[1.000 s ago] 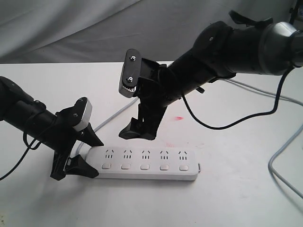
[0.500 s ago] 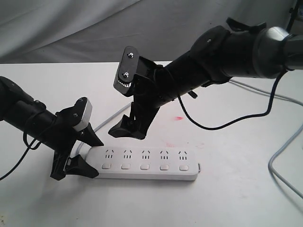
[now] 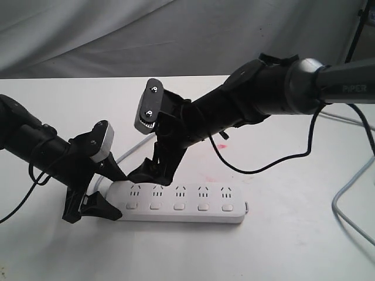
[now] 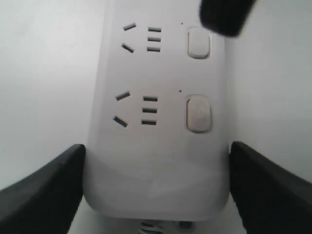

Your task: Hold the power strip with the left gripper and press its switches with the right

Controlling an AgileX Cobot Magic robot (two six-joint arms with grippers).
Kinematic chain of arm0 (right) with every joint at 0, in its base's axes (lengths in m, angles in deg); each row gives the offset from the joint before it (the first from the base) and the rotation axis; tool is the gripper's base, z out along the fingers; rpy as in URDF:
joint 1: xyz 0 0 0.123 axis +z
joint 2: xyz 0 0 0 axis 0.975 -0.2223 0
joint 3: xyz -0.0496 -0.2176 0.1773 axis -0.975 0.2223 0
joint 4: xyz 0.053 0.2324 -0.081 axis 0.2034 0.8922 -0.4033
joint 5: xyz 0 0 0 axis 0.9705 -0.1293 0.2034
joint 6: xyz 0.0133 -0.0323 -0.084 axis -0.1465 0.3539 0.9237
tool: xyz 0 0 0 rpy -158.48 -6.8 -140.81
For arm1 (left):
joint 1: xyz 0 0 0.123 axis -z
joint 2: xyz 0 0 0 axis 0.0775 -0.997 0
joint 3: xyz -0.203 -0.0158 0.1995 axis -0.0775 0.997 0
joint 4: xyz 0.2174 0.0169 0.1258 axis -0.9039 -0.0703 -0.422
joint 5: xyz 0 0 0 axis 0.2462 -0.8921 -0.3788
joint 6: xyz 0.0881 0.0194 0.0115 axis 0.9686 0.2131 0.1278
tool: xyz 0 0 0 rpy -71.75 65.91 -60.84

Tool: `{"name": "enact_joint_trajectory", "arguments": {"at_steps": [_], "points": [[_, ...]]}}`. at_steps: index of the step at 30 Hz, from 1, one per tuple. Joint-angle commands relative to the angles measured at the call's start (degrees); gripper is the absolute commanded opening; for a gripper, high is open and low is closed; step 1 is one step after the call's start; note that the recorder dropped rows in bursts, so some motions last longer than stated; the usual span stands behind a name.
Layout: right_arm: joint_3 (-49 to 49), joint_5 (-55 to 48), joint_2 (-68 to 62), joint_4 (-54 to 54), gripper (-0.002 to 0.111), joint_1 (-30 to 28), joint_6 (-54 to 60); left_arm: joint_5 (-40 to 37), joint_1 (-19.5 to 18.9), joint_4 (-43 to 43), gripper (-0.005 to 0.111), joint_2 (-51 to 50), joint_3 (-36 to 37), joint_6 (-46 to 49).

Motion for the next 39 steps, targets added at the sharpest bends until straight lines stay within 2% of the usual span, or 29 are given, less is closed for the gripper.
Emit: {"name": "enact_joint_trajectory", "arguments": {"at_steps": [1, 19, 39], "points": [[-0.17, -0.67, -0.93, 0.8, 0.105, 1.62, 1.07, 0.31, 0.33, 0.42, 0.014, -0.08, 0.2, 0.07], [-0.17, 4.2, -4.82, 0.12, 0.105, 2.77, 2.57, 0.31, 0.33, 0.42, 0.014, -0.08, 0.2, 0.07], [-0.17, 4.2, -6.17, 2.98, 0.105, 2.77, 5.23, 0.31, 0.33, 0.42, 0.014, -0.08, 0.2, 0.07]]}}
